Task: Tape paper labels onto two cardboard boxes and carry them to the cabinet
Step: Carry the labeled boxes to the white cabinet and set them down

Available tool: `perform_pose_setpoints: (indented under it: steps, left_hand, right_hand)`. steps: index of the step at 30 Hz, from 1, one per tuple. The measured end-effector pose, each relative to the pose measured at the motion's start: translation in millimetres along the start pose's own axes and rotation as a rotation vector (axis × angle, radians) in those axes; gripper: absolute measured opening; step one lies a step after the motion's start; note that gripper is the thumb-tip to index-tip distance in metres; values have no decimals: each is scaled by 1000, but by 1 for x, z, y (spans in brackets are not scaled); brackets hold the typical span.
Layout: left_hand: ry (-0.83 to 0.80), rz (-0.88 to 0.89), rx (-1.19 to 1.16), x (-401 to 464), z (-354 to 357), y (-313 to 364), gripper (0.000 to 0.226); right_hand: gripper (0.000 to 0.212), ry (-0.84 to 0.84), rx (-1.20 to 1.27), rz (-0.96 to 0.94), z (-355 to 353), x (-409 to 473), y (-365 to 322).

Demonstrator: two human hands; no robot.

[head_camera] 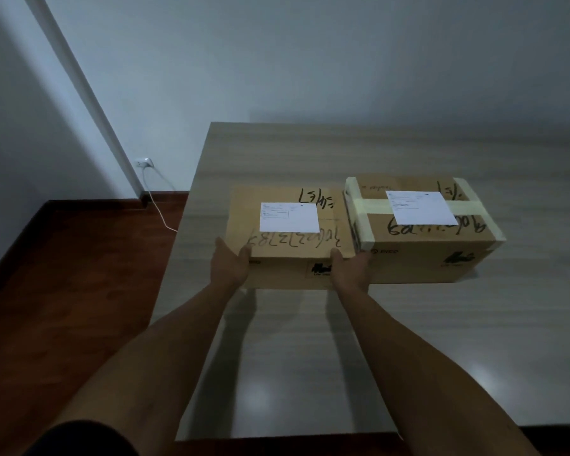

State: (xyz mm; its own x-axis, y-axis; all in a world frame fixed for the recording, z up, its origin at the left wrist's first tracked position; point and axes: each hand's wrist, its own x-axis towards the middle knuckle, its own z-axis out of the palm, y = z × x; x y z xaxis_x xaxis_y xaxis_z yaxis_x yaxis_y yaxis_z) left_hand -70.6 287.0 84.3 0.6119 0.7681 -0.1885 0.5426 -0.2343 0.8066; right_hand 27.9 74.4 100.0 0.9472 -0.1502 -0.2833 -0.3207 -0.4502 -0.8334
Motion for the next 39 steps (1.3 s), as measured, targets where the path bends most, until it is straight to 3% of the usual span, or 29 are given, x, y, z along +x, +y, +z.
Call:
perform_pose_setpoints:
  steps: [4, 10, 15, 19, 28, 39]
  left_hand:
    - [49, -7, 31, 3, 1, -9, 63]
    - [97, -123, 266, 0, -10, -13, 66]
    - [0, -42, 14, 2, -14, -24, 62]
    - [-25, -7, -7, -1, -15, -24, 58]
    - [32, 95, -19, -10, -32, -22, 53]
    - [229, 82, -91, -30, -84, 13, 61]
  right_hand:
    - [67, 15, -75, -26, 3, -1, 8]
    - [69, 46, -173, -15, -3, -2, 27]
    - [63, -116, 92, -67, -3, 4, 32]
    - [55, -144, 160, -151, 1, -1, 36]
    - [52, -100, 173, -197, 0, -9, 30]
    - [48, -160, 191, -345, -17, -29, -45]
